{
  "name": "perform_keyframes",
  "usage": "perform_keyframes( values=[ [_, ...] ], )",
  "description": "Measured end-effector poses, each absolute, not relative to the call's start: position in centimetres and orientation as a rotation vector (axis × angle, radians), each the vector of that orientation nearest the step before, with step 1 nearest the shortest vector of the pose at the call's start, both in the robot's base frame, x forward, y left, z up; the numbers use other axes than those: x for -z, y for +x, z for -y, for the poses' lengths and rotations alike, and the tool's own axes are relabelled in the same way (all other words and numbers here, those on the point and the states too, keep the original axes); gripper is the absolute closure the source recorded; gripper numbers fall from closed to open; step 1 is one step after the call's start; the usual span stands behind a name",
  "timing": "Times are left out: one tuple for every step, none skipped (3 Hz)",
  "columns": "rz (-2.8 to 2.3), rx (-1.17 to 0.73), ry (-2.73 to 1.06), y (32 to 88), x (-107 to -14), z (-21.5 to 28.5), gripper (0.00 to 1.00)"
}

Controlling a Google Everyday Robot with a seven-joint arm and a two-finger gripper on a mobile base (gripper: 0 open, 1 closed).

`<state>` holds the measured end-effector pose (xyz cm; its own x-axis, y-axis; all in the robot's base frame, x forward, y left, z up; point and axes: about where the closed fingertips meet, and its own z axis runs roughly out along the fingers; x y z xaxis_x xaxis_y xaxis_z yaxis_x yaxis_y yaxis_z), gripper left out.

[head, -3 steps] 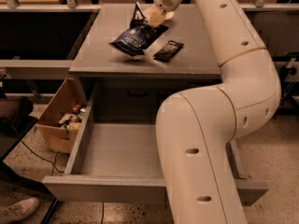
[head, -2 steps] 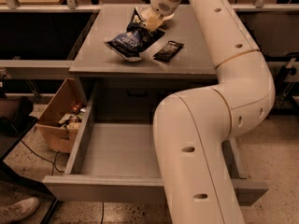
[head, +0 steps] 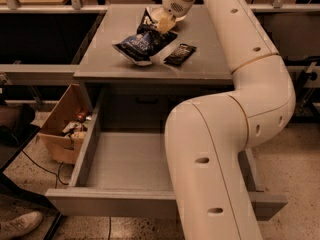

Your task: Pick blue chip bag from top drawer and place on counter

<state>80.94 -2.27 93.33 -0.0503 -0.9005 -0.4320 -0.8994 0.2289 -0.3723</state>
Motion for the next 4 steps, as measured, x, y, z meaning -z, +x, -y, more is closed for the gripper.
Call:
perform_keyframes(
  values=[
    [-1.925, 0.002, -1.649, 80.9, -93.3, 2.3, 0.13],
    [-1.925, 0.002, -1.649, 80.9, -93.3, 2.3, 0.0],
    [-1.912, 0.021, -1.603, 80.6, -95.6, 3.5, 0.0],
    [-1.889, 0.06, -1.407, 79.2, -102.2, 8.6, 0.0]
  ],
)
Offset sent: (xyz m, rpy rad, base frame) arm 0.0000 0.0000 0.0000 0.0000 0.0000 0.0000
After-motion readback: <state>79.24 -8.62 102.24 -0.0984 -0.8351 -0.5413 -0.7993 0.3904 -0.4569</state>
